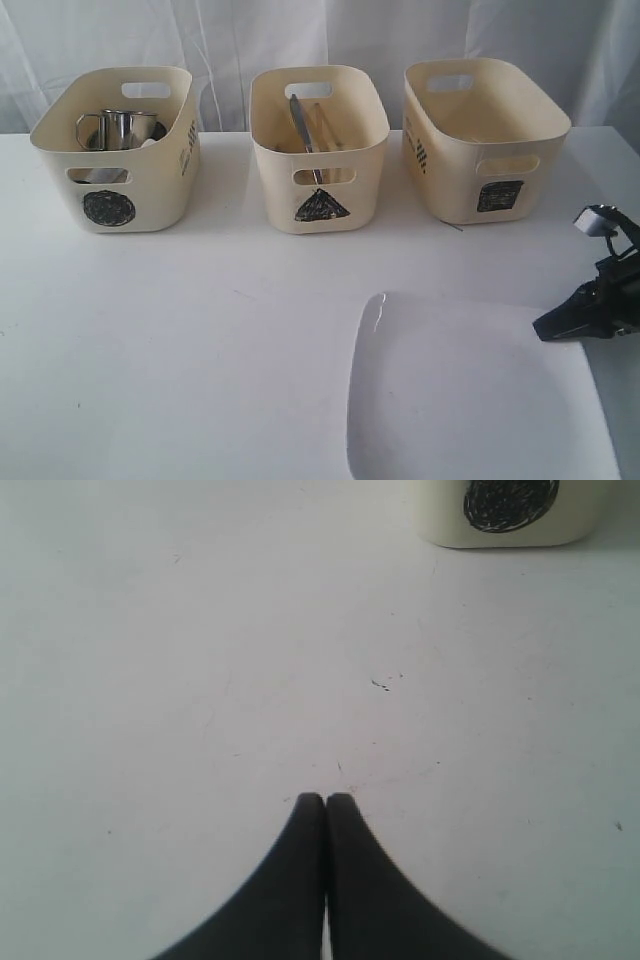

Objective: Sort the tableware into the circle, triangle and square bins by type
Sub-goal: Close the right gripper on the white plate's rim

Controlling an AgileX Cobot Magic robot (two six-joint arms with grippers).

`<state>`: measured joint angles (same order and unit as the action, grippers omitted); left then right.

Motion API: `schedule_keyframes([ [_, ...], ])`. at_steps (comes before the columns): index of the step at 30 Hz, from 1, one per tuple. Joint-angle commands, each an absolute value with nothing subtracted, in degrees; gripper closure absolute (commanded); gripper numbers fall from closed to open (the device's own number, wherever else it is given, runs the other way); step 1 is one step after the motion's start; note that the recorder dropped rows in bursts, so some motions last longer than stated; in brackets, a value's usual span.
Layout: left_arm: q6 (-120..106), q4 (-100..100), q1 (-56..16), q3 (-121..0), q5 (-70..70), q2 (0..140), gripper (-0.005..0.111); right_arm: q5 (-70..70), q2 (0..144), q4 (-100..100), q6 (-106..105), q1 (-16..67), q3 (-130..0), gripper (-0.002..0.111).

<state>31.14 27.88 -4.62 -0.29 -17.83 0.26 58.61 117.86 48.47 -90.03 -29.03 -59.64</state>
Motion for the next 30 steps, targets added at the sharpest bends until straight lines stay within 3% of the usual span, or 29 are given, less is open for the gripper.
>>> schedule_keyframes([
  [1, 31.2, 27.9, -4.5, 0.0, -18.0, 0.0, 0.107, 55.7, 116.5, 39.5, -86.9, -27.7, -58.6, 0.108],
  [11, 31.2, 27.9, -4.5, 0.0, -18.0, 0.0, 0.107, 62.7, 111.9, 41.3, -84.8, -23.0, -58.6, 0.108],
  [30, 31.2, 27.9, -4.5, 0.0, -18.0, 0.0, 0.107, 57.5, 112.3, 43.2, -83.3, -21.7, -58.6, 0.108],
])
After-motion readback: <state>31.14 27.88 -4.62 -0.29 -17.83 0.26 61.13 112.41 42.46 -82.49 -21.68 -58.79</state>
